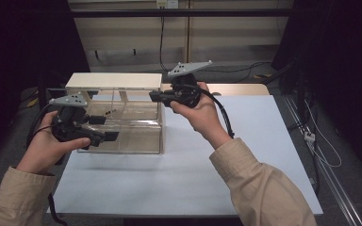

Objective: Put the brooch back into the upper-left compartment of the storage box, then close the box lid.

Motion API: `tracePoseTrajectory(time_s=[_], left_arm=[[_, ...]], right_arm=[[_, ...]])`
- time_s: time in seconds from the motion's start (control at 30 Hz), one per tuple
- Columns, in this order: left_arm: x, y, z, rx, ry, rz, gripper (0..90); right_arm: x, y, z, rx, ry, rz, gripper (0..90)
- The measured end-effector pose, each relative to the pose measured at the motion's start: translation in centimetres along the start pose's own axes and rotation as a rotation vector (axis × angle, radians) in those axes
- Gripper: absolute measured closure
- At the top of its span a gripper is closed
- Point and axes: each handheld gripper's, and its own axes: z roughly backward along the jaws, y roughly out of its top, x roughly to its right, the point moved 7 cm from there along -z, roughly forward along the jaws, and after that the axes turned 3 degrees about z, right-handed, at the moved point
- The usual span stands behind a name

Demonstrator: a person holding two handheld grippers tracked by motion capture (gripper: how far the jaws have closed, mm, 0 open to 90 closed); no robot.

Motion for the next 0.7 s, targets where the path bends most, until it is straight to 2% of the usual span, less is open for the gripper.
tracePoseTrajectory(time_s=[0.33,0.5,0.7], left_arm=[[1.2,-0.8,-0.9,-0.002,-0.028,-0.018,19.2],[2.1,-1.2,-1.2,-0.005,-0.053,-0.032,18.4],[2.8,-1.7,-1.7,-0.007,-0.07,-0.033,17.7]], right_arm=[[-0.5,-0.4,0.2,-0.001,0.011,0.005,90.0],[-0.5,-0.6,0.3,-0.001,0.013,0.003,90.0],[-0.7,-1.3,0.4,-0.012,0.016,-0.001,90.0]])
